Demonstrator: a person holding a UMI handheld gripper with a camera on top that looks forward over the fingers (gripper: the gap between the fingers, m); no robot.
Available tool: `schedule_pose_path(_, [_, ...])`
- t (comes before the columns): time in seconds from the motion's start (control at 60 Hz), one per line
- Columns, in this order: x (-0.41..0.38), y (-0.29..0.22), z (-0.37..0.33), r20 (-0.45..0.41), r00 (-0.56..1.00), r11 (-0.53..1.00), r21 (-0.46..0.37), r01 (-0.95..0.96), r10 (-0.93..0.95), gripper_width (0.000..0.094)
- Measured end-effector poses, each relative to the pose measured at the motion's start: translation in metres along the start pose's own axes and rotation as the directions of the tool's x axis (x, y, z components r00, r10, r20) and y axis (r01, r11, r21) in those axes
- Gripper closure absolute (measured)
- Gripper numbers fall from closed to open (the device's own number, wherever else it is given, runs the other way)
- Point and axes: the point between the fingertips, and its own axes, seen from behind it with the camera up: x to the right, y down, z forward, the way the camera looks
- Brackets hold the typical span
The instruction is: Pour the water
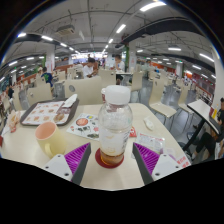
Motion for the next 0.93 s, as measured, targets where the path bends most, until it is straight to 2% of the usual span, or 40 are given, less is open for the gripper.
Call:
schedule_pose_path(0.317, [-0.05, 0.017, -0.153, -0.025, 1.0, 0.989, -0.15, -0.001, -0.003, 0.0087])
schedule_pose_path(0.6, [-0.098, 0.013, -0.245, -0.038, 0.999, 0.992, -0.127, 0.014, -0.019, 0.0092])
schedule_pose_path(0.933, [-0.123, 0.009, -0.266, -0.015, 1.0, 0.994, -0.109, 0.02, -0.022, 0.009])
